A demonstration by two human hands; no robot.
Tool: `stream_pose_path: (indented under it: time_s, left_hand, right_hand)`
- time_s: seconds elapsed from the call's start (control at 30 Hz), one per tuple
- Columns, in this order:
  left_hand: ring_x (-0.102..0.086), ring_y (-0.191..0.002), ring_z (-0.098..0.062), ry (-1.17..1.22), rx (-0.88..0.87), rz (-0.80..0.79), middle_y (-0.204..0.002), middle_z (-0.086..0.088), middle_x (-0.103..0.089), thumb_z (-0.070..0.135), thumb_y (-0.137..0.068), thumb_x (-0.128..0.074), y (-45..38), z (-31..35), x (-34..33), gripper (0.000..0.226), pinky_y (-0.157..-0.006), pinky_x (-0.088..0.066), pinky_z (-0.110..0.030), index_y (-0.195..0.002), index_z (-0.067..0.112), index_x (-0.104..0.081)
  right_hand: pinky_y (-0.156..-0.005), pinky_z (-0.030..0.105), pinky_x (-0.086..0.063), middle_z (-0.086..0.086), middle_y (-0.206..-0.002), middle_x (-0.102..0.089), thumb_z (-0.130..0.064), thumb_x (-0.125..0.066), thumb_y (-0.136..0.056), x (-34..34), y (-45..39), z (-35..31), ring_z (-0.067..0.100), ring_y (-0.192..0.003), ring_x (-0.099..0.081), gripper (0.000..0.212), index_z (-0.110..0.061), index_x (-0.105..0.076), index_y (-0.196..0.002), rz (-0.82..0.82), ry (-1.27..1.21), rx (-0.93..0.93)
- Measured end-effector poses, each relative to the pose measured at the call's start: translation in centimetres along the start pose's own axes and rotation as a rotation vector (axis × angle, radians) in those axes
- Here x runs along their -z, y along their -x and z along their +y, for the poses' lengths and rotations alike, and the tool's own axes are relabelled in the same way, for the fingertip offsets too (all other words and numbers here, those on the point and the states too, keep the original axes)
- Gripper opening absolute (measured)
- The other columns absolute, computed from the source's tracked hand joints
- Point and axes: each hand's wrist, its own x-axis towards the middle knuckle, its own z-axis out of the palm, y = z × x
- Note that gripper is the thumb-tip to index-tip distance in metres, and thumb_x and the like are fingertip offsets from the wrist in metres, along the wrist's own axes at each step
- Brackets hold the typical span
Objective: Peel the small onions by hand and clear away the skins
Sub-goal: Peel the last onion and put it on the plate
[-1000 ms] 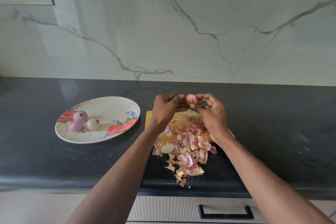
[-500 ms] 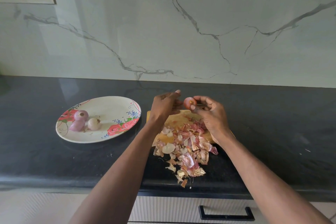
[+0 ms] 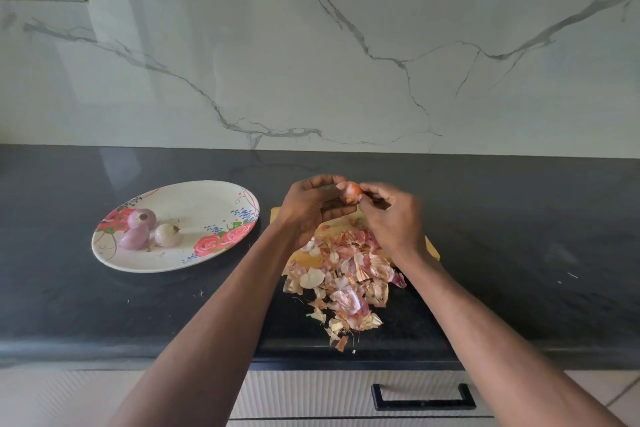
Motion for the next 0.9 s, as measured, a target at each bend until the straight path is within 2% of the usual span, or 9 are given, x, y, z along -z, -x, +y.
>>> stream_pose_path:
  time_s: [0.1,0.2,0.27,0.47,0.57,0.67,0.77,0.8,0.9]
  left_hand:
    - [-0.072,-0.081,-0.026,-0.024,-0.014,0.001,-0.092,-0.018,-0.073,-0.001,-0.093,-0.064,0.0,-0.3,-0.2,0.015,-0.077,-0.063,-0.034,-0.106,-0.008,-0.066]
    - [-0.073,-0.082,-0.025,-0.078,-0.039,0.01,-0.092,-0.018,-0.074,0.001,-0.092,-0.066,0.0,-0.5,-0.4,0.014,-0.077,-0.063,-0.033,-0.103,-0.007,-0.071]
    - [-0.073,-0.079,-0.024,-0.094,-0.058,0.02,-0.087,-0.015,-0.075,0.001,-0.092,-0.066,0.1,-0.5,-0.5,0.008,-0.075,-0.062,-0.033,-0.095,-0.003,-0.073]
    - [-0.073,-0.075,-0.024,-0.135,-0.098,0.048,-0.084,-0.016,-0.074,0.0,-0.091,-0.067,0.2,-0.8,-0.7,0.007,-0.071,-0.062,-0.032,-0.093,-0.003,-0.074]
    - [-0.073,-0.075,-0.025,-0.147,-0.098,0.046,-0.086,-0.018,-0.073,0.001,-0.091,-0.068,0.2,-1.0,-0.8,0.008,-0.073,-0.063,-0.035,-0.094,-0.004,-0.074]
    - [-0.072,-0.074,-0.025,-0.124,-0.078,0.044,-0.083,-0.017,-0.073,0.002,-0.092,-0.068,0.1,-1.2,-0.8,0.007,-0.074,-0.064,-0.036,-0.092,-0.003,-0.073]
    - [-0.072,-0.075,-0.025,-0.061,-0.063,0.053,-0.082,-0.016,-0.073,0.0,-0.093,-0.065,0.1,-0.9,-0.8,0.008,-0.076,-0.063,-0.036,-0.091,-0.004,-0.071]
    - [-0.071,-0.075,-0.025,-0.053,-0.064,0.055,-0.081,-0.015,-0.073,0.0,-0.093,-0.064,0.1,-0.8,-0.7,0.008,-0.076,-0.063,-0.035,-0.091,-0.005,-0.071]
    - [-0.071,-0.073,-0.024,-0.066,-0.079,0.05,-0.079,-0.015,-0.072,-0.001,-0.093,-0.064,0.1,-0.7,-0.6,0.007,-0.074,-0.063,-0.033,-0.092,-0.006,-0.07]
  right_hand:
    - [-0.076,0.009,-0.054,-0.007,-0.1,-0.072,-0.011,-0.078,-0.087,-0.1,0.2,-0.1,0.001,-0.086,-0.067,0.024,-0.004,-0.075,-0.11,0.024,0.036,0.11]
    - [-0.063,0.025,-0.058,0.004,-0.09,-0.076,-0.01,-0.078,-0.086,-0.2,0.2,0.0,0.011,-0.074,-0.069,0.016,-0.002,-0.078,-0.101,0.042,0.076,0.153]
    - [-0.053,0.034,-0.055,0.008,-0.08,-0.073,-0.009,-0.078,-0.086,-0.3,0.2,0.2,0.017,-0.065,-0.067,0.012,-0.001,-0.078,-0.094,0.049,0.115,0.179]
    - [-0.04,0.039,-0.045,0.005,-0.064,-0.062,-0.01,-0.074,-0.089,-0.2,0.2,0.3,0.018,-0.049,-0.053,0.017,-0.001,-0.072,-0.074,0.07,0.246,0.241]
    - [-0.04,0.039,-0.044,0.005,-0.065,-0.059,-0.009,-0.074,-0.089,-0.2,0.1,0.6,0.02,-0.051,-0.053,0.022,-0.004,-0.064,-0.069,0.087,0.269,0.229]
    - [-0.045,0.041,-0.048,0.005,-0.067,-0.062,-0.009,-0.07,-0.09,-0.1,0.2,0.7,0.02,-0.054,-0.056,0.018,-0.004,-0.067,-0.073,0.08,0.225,0.215]
    - [-0.059,0.029,-0.057,0.008,-0.081,-0.074,-0.007,-0.074,-0.088,0.0,0.2,0.3,0.015,-0.067,-0.067,0.006,-0.003,-0.078,-0.091,0.043,0.13,0.185]
    - [-0.061,0.025,-0.057,0.007,-0.084,-0.075,-0.005,-0.076,-0.087,0.0,0.2,0.2,0.014,-0.07,-0.069,0.009,-0.002,-0.078,-0.095,0.042,0.11,0.174]
    - [-0.056,0.028,-0.056,0.006,-0.079,-0.073,-0.004,-0.077,-0.085,-0.1,0.3,0.0,0.013,-0.066,-0.067,0.008,-0.001,-0.078,-0.092,0.056,0.098,0.173]
